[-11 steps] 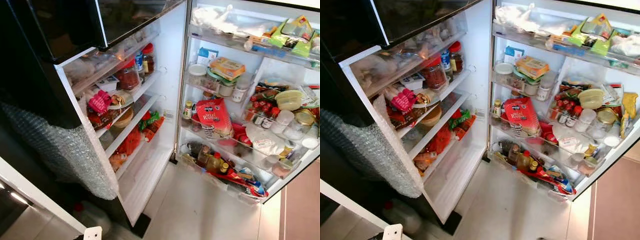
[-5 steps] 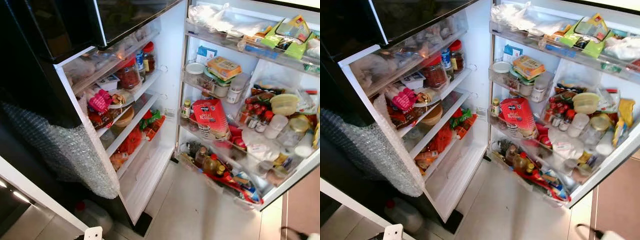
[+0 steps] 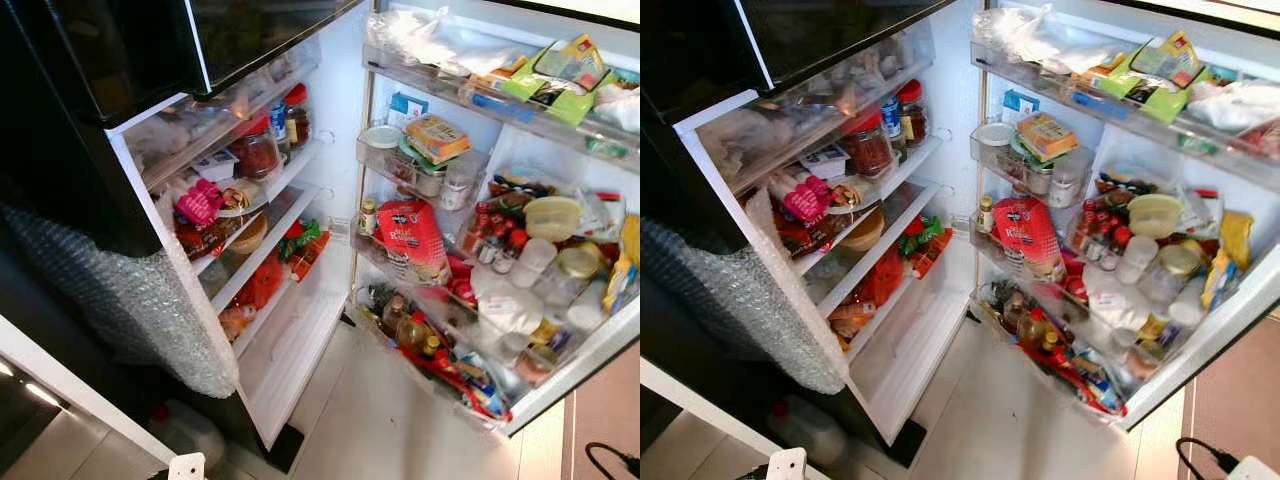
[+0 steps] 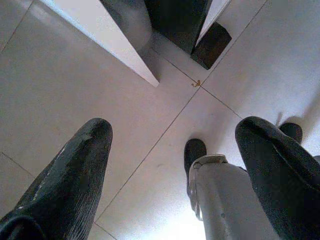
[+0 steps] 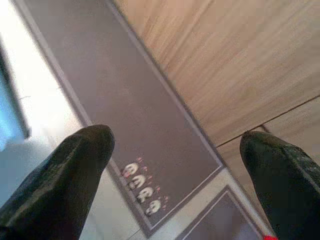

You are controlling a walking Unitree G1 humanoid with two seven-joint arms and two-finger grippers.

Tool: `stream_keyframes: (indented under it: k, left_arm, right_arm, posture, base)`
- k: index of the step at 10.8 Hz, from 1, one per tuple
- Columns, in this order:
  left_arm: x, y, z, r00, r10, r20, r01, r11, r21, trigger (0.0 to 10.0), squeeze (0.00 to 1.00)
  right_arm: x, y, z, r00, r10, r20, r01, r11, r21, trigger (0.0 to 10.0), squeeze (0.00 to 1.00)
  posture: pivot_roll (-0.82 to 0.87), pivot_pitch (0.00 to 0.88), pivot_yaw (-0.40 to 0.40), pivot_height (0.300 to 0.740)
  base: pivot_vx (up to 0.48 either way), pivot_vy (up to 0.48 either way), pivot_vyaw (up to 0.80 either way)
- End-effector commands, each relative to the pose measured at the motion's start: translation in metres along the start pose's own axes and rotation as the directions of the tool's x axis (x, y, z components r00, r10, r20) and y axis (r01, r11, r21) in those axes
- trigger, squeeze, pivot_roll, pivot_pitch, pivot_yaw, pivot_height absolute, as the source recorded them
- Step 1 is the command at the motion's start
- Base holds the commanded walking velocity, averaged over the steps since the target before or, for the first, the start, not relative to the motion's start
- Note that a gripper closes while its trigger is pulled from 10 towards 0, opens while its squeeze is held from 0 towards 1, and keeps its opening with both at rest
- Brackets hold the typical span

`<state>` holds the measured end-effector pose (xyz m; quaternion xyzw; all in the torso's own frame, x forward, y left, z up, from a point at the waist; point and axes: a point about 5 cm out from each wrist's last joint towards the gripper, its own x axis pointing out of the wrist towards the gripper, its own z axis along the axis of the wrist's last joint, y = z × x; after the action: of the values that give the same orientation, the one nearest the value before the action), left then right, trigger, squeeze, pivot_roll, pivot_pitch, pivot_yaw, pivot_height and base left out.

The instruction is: Restocking fridge

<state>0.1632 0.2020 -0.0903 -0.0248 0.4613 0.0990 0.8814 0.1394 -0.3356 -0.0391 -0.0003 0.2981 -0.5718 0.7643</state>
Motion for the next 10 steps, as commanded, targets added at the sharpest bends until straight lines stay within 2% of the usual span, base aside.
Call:
stream_keyframes:
  k: [1, 3, 6, 10]
  left_arm:
    - [-0.001, 0.003, -0.006, 1.000, 0.012, -0.027, -0.012, 1.000, 0.004, 10.0, 0.00]
    - [-0.001, 0.003, -0.005, 1.000, 0.011, -0.025, -0.011, 1.000, 0.004, 10.0, 0.00]
    - [-0.001, 0.002, -0.005, 1.000, 0.012, -0.024, -0.012, 1.000, 0.004, 10.0, 0.00]
    - [-0.001, 0.001, -0.005, 1.000, 0.009, -0.021, -0.009, 1.000, 0.000, 10.0, 0.00]
  right_arm:
    - [0.008, -0.009, 0.018, 0.996, -0.065, 0.064, 0.063, 0.997, 0.046, 10.0, 0.00]
    - [0.010, -0.009, 0.027, 0.991, -0.089, 0.100, 0.083, 0.994, 0.067, 10.0, 0.00]
    - [0.007, -0.001, 0.038, 0.985, -0.090, 0.150, 0.078, 0.993, 0.084, 10.0, 0.00]
    - [0.003, 0.004, 0.042, 0.978, -0.069, 0.195, 0.056, 0.996, 0.074, 10.0, 0.00]
  posture:
    - [-0.09, 0.017, 0.036, 0.740]
    - [-0.09, 0.013, 0.037, 0.740]
    - [-0.09, 0.008, 0.037, 0.740]
    - [-0.09, 0.006, 0.034, 0.740]
  base:
    - [0.000, 0.000, 0.00]
    - [0.000, 0.000, 0.00]
    - [0.000, 0.000, 0.00]
    - [0.000, 0.000, 0.00]
